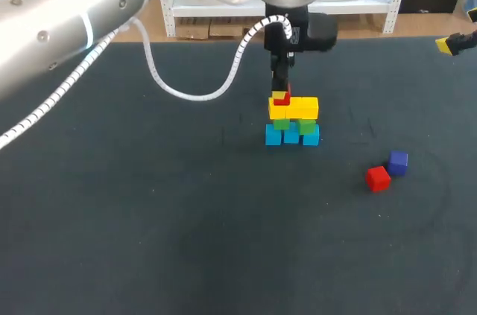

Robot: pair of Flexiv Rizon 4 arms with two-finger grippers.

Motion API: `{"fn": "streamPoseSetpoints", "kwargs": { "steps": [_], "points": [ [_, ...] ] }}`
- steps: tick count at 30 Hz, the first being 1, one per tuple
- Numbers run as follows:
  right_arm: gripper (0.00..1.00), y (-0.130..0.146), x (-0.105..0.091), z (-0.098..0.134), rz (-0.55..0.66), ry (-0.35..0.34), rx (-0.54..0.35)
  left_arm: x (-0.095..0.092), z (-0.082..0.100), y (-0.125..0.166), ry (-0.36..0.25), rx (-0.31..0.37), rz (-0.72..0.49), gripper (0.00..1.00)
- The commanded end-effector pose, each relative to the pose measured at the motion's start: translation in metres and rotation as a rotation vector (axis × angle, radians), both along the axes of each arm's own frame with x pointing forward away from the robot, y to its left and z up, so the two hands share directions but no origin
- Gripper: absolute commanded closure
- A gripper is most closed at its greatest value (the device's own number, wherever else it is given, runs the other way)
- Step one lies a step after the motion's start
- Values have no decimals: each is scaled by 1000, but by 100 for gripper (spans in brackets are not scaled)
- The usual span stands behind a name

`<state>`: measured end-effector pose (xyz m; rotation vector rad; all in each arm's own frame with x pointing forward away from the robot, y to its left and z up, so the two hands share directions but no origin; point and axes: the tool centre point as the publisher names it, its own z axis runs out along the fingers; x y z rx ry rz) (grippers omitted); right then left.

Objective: Place the blue cubes, place green cubes on the blue cubes, place the yellow cubes on the green cubes, then place the red cubes on the yellow cubes, and place purple cube on the red cubes.

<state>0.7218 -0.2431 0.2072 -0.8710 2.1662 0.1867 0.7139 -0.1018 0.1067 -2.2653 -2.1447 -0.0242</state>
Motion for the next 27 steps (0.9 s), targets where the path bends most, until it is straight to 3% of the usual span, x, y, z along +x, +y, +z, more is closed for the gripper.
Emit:
{"fn": "streamPoseSetpoints", "kwargs": {
  "steps": [1, 27],
  "points": [
    [0, 2, -4, 0, -29, -19, -17, 4, -1, -4, 4, 5, -1, 100],
    [0, 2, -4, 0, -29, -19, -17, 7, -8, -11, 8, 5, -5, 100]
  ]
}}
